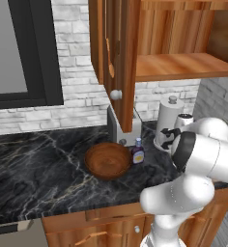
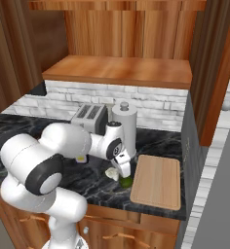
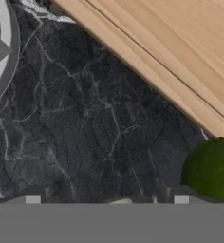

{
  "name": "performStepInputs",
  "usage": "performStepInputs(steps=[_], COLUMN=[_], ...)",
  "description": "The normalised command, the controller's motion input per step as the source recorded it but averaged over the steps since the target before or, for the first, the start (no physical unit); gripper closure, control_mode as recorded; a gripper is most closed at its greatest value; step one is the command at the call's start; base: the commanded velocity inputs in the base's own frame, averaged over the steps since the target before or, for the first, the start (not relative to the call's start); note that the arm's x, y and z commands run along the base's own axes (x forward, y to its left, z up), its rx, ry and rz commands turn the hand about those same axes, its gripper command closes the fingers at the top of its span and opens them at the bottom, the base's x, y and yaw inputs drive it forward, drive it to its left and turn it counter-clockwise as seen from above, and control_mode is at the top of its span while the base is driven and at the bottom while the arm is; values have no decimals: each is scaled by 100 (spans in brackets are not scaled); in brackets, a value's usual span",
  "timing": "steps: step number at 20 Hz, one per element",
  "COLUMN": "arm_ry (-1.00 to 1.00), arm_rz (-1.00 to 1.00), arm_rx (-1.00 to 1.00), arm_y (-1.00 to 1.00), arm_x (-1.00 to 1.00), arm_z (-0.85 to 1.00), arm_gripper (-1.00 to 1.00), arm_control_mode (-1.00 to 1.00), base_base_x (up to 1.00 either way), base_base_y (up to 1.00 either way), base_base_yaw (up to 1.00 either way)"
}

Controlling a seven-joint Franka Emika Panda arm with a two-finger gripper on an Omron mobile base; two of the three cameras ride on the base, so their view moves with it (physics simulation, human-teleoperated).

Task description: Open the cabinet. Place the bowl and condiment on the counter. Then place the lime and garlic on the cutting board.

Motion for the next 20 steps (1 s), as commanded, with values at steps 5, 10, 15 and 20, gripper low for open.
performStepInputs(steps=[5,10,15,20], arm_ry=[0,0,0,2], arm_rz=[0,0,0,-1], arm_rx=[0,0,1,0], arm_y=[0,4,10,21], arm_x=[-9,-34,-17,0], arm_z=[-2,-7,-2,0], arm_gripper=[-100,-100,-100,-100], arm_control_mode=[-100,-100,-100,-100], base_base_x=[0,0,0,0], base_base_y=[0,0,0,0], base_base_yaw=[0,0,0,0])
